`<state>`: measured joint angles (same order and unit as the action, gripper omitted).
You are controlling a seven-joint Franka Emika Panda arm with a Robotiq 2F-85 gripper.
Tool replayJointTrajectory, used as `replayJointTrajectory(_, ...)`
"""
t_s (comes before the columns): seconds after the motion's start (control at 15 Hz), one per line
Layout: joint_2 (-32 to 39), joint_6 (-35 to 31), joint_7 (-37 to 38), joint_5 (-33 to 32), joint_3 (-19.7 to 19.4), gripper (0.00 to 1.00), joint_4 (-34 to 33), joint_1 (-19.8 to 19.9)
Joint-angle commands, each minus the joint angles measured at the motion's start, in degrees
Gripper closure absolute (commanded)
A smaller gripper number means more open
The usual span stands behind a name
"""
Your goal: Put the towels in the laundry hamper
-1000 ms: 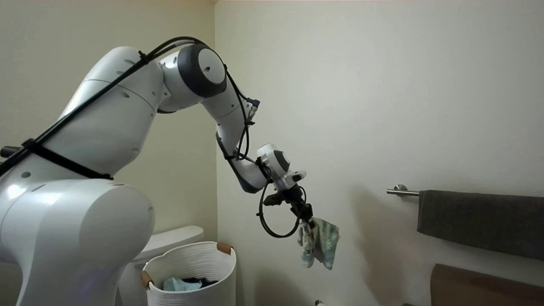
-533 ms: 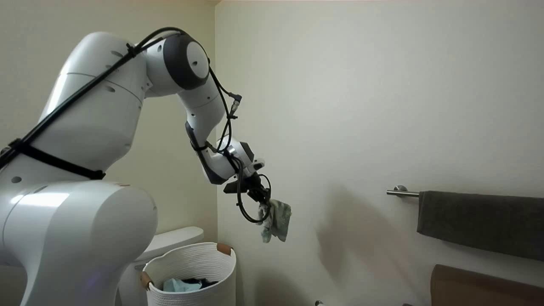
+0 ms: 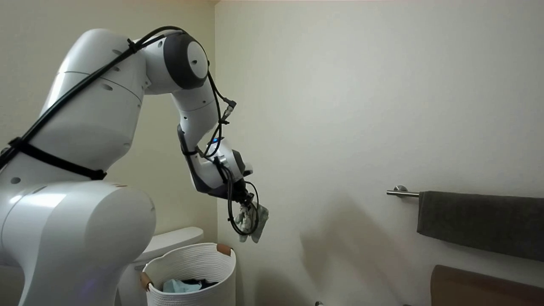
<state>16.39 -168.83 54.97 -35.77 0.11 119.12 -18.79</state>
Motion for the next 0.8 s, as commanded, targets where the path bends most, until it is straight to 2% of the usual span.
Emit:
replayJointTrajectory(0.0, 0.1, 0.0, 0.0, 0.0, -0.1, 0.88, -0.2, 0.0)
replayJointTrajectory(0.07, 0.1, 0.0, 0.0, 0.0, -0.1, 0.92, -0.2, 0.0)
replayJointTrajectory(0.27, 3.2, -3.2, -7.1, 6.5, 7.2, 0.91, 2.5, 2.4)
replayJointTrajectory(0.47, 7.6, -3.7, -13.2, 11.6, 15.8, 0.91, 3.2, 5.4)
replayJointTrajectory(0.6, 8.8, -2.4, -14.7, 11.6, 18.8, 0.91, 2.6, 6.0)
replayJointTrajectory(0.67, 8.5, -2.9, -20.0, 17.9, 16.3, 0.92, 3.1, 2.0)
replayJointTrajectory(0.73, 9.1, -2.5, -22.4, 20.0, 17.4, 0.92, 2.9, 2.2)
